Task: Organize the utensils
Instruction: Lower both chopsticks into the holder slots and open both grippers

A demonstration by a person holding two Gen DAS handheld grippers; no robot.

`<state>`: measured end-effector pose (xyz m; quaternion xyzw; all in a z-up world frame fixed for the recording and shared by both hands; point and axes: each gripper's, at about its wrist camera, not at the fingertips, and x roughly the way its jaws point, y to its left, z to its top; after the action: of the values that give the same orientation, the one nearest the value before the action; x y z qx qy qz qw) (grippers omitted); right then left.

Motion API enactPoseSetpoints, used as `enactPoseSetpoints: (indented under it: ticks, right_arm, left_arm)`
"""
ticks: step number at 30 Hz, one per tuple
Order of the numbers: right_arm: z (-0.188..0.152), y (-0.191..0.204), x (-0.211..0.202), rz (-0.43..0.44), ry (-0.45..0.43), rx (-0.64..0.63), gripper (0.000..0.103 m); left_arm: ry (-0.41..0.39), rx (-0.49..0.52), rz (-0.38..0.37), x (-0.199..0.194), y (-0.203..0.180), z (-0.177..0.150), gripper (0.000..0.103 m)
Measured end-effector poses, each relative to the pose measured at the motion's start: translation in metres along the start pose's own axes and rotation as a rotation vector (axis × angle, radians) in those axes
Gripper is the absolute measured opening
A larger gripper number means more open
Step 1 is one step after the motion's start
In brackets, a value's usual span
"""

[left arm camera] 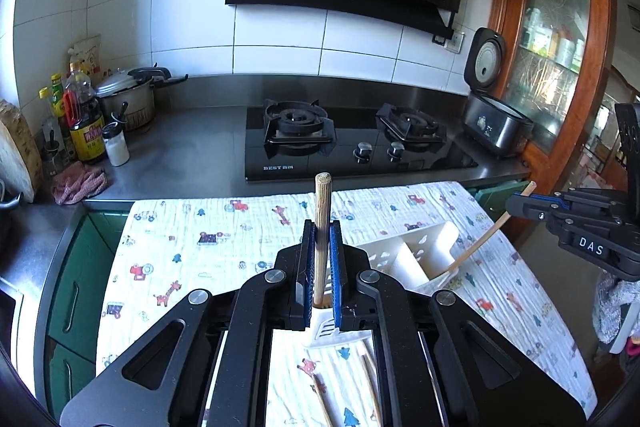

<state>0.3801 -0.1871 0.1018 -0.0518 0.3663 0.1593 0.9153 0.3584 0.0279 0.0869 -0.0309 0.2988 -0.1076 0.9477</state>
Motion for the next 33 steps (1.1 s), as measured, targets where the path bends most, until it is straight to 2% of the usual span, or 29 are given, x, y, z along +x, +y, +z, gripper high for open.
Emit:
enactPoseSetpoints:
  ticks: [26,29,32,33]
  right_arm:
    - [-0.002,0.002,-0.004,-0.015,-0.012,0.006,0.008]
    - [-0.002,0.003,-0.014,-0.024,-0.027,0.005,0.015]
    - [-0.002,0.005,-0.030,-0.036,-0.056,-0.005,0.018]
    - [-0.002,0.006,-0.035,-0.038,-0.065,-0.006,0.021]
  left_arm:
    - [0.018,0.014,0.012,-0.002,-0.003,-0.005,0.008]
    - [0.012,0.010,0.013,-0.009,-0.003,-0.004,0.009]
    - [0.001,0.012,0.022,-0.019,-0.005,-0.004,0.019]
    - [-0.004,0.013,0.029,-0.024,-0.005,-0.004,0.026]
